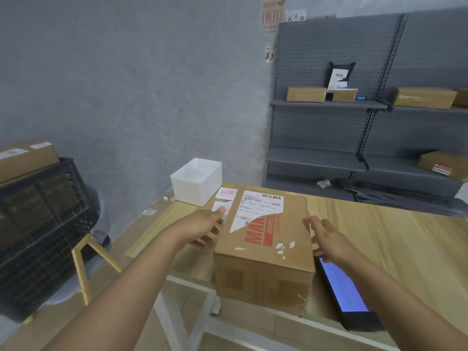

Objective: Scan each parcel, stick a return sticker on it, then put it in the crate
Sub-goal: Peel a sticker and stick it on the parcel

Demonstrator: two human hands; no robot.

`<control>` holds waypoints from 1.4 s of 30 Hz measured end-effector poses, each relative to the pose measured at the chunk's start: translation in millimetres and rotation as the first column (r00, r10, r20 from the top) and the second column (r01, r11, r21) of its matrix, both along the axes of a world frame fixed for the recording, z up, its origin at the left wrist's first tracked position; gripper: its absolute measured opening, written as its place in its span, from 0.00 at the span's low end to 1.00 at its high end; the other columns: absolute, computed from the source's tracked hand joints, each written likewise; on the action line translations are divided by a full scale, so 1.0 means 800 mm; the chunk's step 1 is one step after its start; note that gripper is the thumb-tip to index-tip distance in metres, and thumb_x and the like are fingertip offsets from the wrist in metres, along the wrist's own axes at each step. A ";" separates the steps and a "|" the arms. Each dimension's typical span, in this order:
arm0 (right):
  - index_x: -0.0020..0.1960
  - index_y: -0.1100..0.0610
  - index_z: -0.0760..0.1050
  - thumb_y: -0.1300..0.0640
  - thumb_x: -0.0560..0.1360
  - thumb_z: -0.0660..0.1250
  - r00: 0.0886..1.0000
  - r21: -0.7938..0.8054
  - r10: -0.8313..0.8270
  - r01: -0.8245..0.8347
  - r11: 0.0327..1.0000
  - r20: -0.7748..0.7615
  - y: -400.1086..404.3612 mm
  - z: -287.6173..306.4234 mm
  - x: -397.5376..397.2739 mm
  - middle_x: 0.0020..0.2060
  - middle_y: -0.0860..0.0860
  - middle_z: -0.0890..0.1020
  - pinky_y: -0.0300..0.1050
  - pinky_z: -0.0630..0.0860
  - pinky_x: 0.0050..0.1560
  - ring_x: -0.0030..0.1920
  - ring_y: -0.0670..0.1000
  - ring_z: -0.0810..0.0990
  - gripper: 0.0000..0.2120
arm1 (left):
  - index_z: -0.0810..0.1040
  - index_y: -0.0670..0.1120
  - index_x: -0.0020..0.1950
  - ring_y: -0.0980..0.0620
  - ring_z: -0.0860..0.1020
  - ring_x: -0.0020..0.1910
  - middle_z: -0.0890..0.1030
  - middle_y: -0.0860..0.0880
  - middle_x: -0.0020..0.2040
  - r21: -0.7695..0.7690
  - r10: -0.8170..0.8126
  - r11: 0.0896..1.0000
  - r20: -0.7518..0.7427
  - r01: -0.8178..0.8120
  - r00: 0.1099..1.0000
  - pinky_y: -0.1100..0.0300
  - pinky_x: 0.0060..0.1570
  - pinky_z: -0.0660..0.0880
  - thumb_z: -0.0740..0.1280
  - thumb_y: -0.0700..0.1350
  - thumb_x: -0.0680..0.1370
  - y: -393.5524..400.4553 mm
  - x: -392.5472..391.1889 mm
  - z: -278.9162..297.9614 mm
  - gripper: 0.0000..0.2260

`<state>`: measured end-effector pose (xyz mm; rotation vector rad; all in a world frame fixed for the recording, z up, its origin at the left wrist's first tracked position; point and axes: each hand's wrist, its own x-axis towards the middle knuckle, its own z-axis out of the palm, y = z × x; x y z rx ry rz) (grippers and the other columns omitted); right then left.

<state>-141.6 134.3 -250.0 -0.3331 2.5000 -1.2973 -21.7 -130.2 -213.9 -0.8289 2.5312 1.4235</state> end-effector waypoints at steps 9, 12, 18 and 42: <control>0.55 0.50 0.70 0.39 0.79 0.53 0.943 -0.157 -0.174 0.133 0.979 -0.284 -0.064 0.053 -0.083 0.53 0.48 0.77 0.45 0.67 0.45 0.50 0.48 0.75 0.17 | 0.72 0.49 0.58 0.50 0.75 0.52 0.78 0.47 0.60 -0.377 -0.034 0.925 0.043 0.048 0.998 0.60 0.45 0.67 0.69 0.52 0.76 -0.098 -0.109 -0.079 0.15; 0.57 0.51 0.73 0.41 0.79 0.55 0.926 -0.143 -0.143 0.099 0.985 -0.348 -0.098 0.075 -0.107 0.50 0.46 0.77 0.42 0.65 0.43 0.47 0.45 0.74 0.16 | 0.69 0.49 0.54 0.49 0.76 0.52 0.78 0.49 0.57 -0.406 -0.019 0.913 0.047 0.037 0.999 0.57 0.43 0.70 0.69 0.57 0.73 -0.107 -0.136 -0.100 0.18; 0.55 0.50 0.76 0.47 0.77 0.64 0.939 0.018 0.164 -0.166 0.986 -0.303 -0.167 0.095 -0.136 0.51 0.44 0.79 0.40 0.71 0.49 0.52 0.45 0.77 0.10 | 0.72 0.50 0.54 0.50 0.76 0.49 0.78 0.47 0.56 -0.225 -0.080 0.972 -0.041 0.068 0.996 0.64 0.37 0.70 0.67 0.39 0.71 -0.121 -0.178 -0.104 0.13; 0.46 0.46 0.83 0.42 0.70 0.71 0.836 0.128 0.431 -0.413 0.902 -0.339 -0.209 0.111 -0.157 0.40 0.40 0.85 0.37 0.77 0.49 0.43 0.36 0.82 0.10 | 0.65 0.59 0.71 0.51 0.82 0.43 0.85 0.47 0.48 0.059 -0.421 0.882 -0.348 0.468 0.838 0.61 0.40 0.77 0.70 0.32 0.72 -0.135 -0.203 0.058 0.34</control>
